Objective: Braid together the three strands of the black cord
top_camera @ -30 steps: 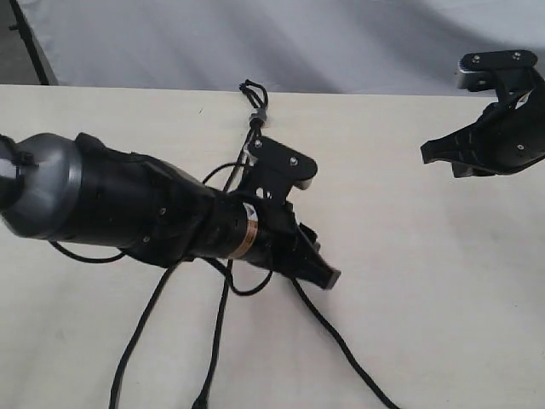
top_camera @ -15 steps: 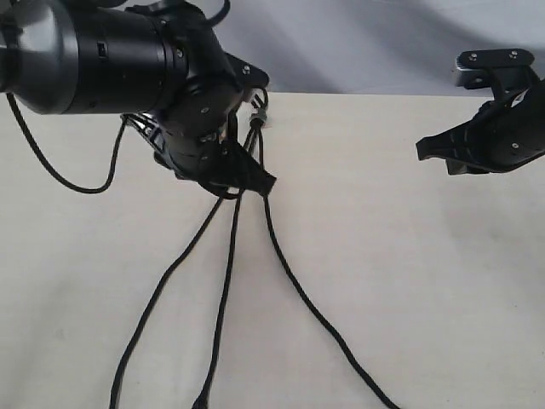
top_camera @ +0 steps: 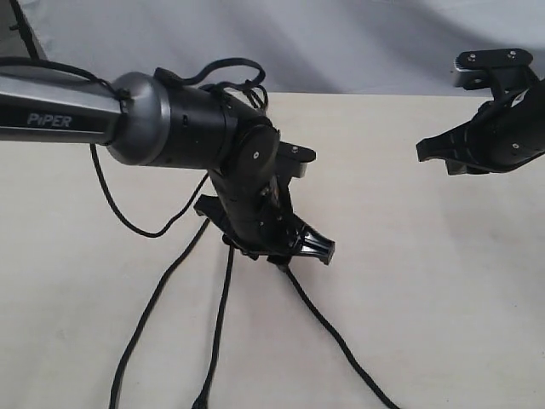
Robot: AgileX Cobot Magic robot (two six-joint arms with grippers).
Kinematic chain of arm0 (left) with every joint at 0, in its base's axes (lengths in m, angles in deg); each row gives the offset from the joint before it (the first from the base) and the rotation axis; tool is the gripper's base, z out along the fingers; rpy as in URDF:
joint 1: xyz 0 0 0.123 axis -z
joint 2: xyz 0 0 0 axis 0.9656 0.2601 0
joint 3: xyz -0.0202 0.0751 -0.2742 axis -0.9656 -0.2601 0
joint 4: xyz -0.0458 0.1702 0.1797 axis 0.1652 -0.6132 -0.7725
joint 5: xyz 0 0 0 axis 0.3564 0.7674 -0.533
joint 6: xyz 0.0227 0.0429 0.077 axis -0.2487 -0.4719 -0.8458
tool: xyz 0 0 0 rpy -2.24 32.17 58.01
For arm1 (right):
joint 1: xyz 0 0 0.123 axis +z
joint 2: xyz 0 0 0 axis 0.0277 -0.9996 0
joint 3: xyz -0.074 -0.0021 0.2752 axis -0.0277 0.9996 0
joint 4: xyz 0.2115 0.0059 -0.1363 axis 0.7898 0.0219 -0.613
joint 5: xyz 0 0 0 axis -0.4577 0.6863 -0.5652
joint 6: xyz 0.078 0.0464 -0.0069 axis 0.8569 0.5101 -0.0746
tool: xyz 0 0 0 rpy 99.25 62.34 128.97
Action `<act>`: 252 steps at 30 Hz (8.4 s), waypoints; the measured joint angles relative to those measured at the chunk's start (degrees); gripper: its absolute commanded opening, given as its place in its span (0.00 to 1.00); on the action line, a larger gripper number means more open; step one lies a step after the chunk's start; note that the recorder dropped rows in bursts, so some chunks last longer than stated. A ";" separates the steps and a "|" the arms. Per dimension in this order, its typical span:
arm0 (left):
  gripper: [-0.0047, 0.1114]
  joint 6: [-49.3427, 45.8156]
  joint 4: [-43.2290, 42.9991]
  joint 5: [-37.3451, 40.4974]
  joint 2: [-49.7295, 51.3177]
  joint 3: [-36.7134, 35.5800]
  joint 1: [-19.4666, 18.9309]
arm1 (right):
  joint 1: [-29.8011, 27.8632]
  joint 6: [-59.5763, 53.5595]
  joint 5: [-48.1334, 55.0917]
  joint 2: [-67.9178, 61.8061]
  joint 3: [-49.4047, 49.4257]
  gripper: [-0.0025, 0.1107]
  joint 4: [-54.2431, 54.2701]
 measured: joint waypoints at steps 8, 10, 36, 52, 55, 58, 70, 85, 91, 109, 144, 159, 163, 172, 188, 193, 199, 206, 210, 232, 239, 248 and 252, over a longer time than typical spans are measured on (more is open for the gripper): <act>0.39 0.00 -1.85 4.26 1.60 0.00 0.00 | 0.00 -0.09 0.00 0.00 0.00 0.02 0.26; 0.39 0.00 -3.67 6.23 1.60 0.00 0.00 | 0.00 -0.09 0.00 0.00 0.00 0.02 0.26; 0.04 -4.73 -4.70 4.71 4.00 -0.81 0.00 | 0.00 -0.09 0.00 -0.09 0.00 0.02 0.26; 0.04 -7.28 -10.84 4.21 -6.25 -2.69 -11.55 | 0.00 -0.09 -0.23 -0.09 0.00 0.02 0.26; 0.04 -7.28 -11.06 1.89 -5.98 -6.29 -16.80 | 0.00 -0.09 -0.50 -0.09 0.00 0.02 0.26; 0.04 -7.28 -11.06 -2.12 -4.96 -11.85 -20.78 | 0.00 -0.09 -0.63 -0.12 0.00 0.02 0.26; 0.04 -17.15 -0.26 -3.60 -5.77 -17.40 -20.65 | 0.00 -0.09 -2.33 -2.13 0.00 0.02 0.40; 0.04 -23.22 -18.83 -7.96 -23.62 -19.05 -24.05 | 0.00 -0.09 -2.33 -2.13 0.00 0.02 0.60; 0.04 -18.77 -19.64 -19.87 -10.27 -22.84 -34.75 | 0.00 -0.14 -2.33 -2.13 0.00 0.02 1.45; 0.04 -51.60 24.42 -10.30 -6.95 -21.35 -10.64 | 0.00 -0.24 -2.33 -2.13 0.00 0.02 1.89; 0.38 -44.11 16.55 -11.03 -22.88 -21.64 -34.59 | 22.27 -0.28 8.77 -2.46 -5.85 0.03 6.21; 0.05 -44.11 16.99 -11.28 -30.06 -22.43 -40.04 | 48.73 28.55 9.51 -11.49 -6.32 0.40 -12.61; 0.05 -44.11 16.99 -11.15 -30.06 -22.56 -40.04 | 50.10 31.07 9.51 -14.73 -6.32 0.40 -13.09; 0.05 -44.11 17.36 -10.93 -30.06 -22.56 -40.04 | 50.12 33.73 10.59 -18.62 -7.00 0.16 -14.99; 0.05 -44.11 17.36 -9.99 -30.06 -22.56 -40.04 | 44.11 32.98 14.51 -11.91 -10.02 0.02 -38.69; 0.05 -44.11 17.45 -9.45 -30.06 -22.56 -40.04 | 36.91 33.83 14.97 -16.48 -9.92 0.02 -38.05; 0.05 -44.11 17.45 -9.45 -30.06 -22.56 -40.04 | 36.03 32.72 15.21 -21.40 -9.71 0.02 -34.65; 0.05 -44.11 17.45 -9.45 -30.06 -22.56 -40.04 | 41.70 19.69 17.79 -20.38 -8.69 0.02 -21.29; 0.05 -44.11 17.45 -9.45 -30.06 -22.56 -40.04 | 48.98 12.53 18.17 -19.70 -8.69 0.02 -14.18; 0.05 -44.11 17.45 -9.45 -30.06 -22.56 -40.04 | 25.27 22.52 25.81 -6.58 -14.20 0.02 -25.61; 0.05 -44.11 17.45 -9.45 -30.06 -22.56 -40.04 | 17.69 24.85 17.96 -9.20 -7.84 0.02 -23.78; 0.05 -44.99 20.34 -9.45 -30.06 -22.56 -40.04 | 18.21 32.54 15.84 -16.79 -4.81 0.57 -23.55; 0.05 -51.44 26.77 -8.20 -30.06 -22.56 -39.01 | 18.59 29.82 15.56 -15.78 -5.17 0.59 -23.67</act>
